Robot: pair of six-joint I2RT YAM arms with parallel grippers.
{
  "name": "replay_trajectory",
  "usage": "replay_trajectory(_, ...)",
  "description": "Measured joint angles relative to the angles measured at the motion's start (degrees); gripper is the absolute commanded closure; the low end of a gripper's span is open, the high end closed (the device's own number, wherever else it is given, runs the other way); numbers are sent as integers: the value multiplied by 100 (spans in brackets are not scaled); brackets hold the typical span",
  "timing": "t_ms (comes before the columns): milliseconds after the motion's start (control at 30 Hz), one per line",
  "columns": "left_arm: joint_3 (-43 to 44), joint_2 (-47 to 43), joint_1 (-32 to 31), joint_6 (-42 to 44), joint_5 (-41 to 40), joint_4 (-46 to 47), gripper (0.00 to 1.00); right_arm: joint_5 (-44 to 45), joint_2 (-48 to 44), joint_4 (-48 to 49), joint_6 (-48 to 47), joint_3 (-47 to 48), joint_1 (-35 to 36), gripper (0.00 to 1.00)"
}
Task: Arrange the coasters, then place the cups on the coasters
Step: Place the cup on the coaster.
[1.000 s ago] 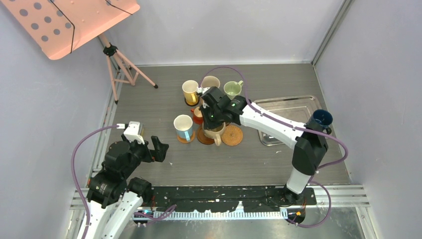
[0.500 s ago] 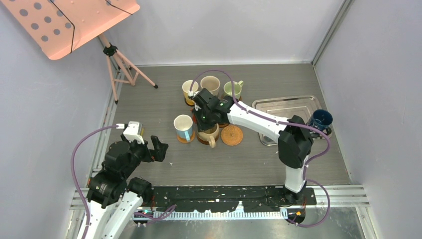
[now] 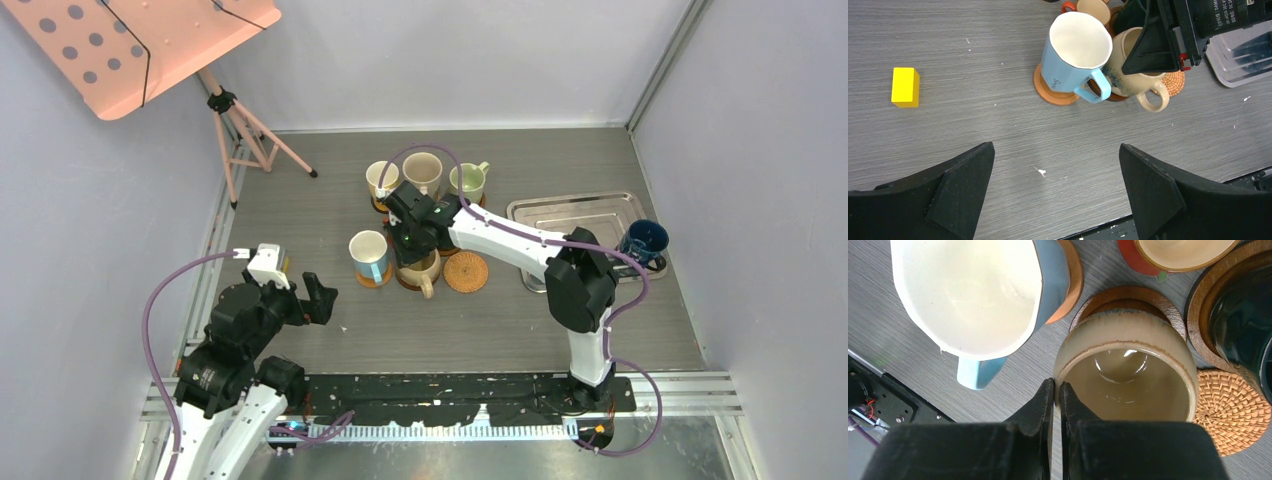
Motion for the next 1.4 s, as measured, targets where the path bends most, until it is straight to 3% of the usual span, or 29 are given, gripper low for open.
replay_trajectory(633, 2, 0, 0, 0, 0, -2, 1, 35, 173, -138, -116, 269, 0, 88)
replay_trajectory(1033, 2, 0, 0, 0, -2, 0, 1, 61, 212, -282, -133, 457, 0, 73)
replay_trajectory(1400, 2, -7, 0, 0, -2, -2, 1, 153, 42, -393, -111, 776, -13, 68)
